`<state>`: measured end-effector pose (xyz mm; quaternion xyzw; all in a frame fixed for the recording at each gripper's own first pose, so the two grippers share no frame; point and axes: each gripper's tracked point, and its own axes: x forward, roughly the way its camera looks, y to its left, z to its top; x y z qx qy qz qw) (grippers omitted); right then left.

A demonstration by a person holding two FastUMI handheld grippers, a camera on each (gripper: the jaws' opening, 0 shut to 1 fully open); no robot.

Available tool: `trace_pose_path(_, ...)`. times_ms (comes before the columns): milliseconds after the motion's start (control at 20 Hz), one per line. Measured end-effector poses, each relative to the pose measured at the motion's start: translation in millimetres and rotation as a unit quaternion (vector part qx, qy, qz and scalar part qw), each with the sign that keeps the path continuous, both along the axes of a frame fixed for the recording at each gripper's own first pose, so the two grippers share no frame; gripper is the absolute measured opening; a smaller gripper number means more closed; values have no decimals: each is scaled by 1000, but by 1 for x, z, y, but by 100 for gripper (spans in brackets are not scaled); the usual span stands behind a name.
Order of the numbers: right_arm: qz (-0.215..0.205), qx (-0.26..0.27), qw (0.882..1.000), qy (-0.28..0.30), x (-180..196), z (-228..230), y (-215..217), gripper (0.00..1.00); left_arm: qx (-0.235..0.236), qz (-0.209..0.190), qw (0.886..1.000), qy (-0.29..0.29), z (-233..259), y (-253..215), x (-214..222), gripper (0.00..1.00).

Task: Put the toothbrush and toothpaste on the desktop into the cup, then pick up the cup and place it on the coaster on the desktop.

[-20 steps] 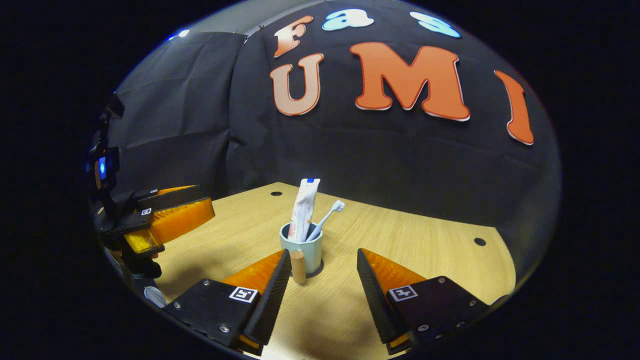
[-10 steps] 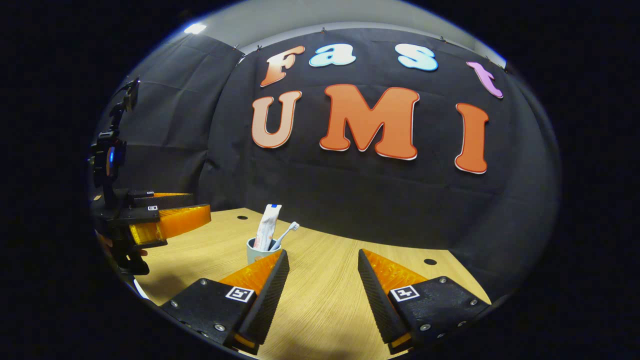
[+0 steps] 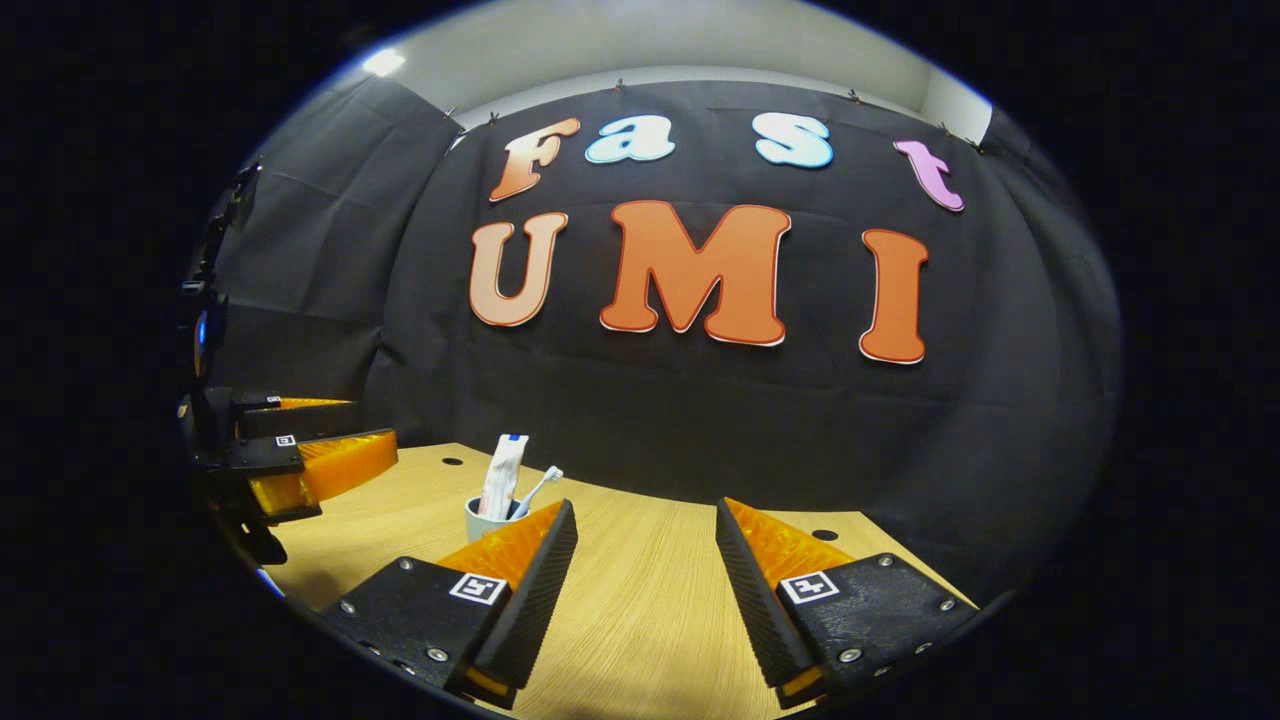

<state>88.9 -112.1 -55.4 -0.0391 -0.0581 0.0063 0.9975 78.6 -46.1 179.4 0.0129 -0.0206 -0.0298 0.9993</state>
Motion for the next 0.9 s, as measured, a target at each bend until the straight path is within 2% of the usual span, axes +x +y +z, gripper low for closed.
trace_pose_path(50, -5, 2, 1000, -3, -1, 2, -2, 84, 0, 1, 1000, -4, 3, 0, -1, 98)
trace_pose_path(100, -9, 4, 1000, -8, -2, 5, -4, 84, -1, 2, 1000, -6, 5, 0, -1, 99)
trace_pose_path(250, -21, 7, 1000, -14, -3, 8, -8, 84, -6, 7, 1000, -9, 5, 5, 2, 94)
trace_pose_path(300, -23, 6, 1000, -14, -3, 8, -9, 84, -7, 7, 1000, -10, 8, 7, 1, 100)
trace_pose_path(400, -27, 4, 1000, -13, -2, 8, -10, 84, -9, 12, 1000, -11, 9, 10, 1, 94)
trace_pose_path(450, -28, 4, 1000, -12, -1, 6, -10, 84, -10, 15, 1000, -9, 8, 11, 1, 100)
trace_pose_path(700, -27, 7, 1000, -5, -1, 3, -10, 84, -8, 15, 1000, -9, 8, 13, 1, 99)
trace_pose_path(750, -27, 7, 1000, -5, -1, 3, -10, 84, -5, 16, 1000, -11, 8, 13, 0, 94)
trace_pose_path(800, -26, 9, 1000, -5, -2, 4, -11, 84, -2, 18, 1000, -12, 8, 14, 0, 94)
trace_pose_path(850, -25, 9, 1000, -7, -3, 4, -10, 84, -2, 19, 1000, -13, 8, 14, -1, 100)
trace_pose_path(900, -26, 9, 1000, -8, -3, 5, -11, 84, -4, 18, 1000, -13, 7, 13, 0, 94)
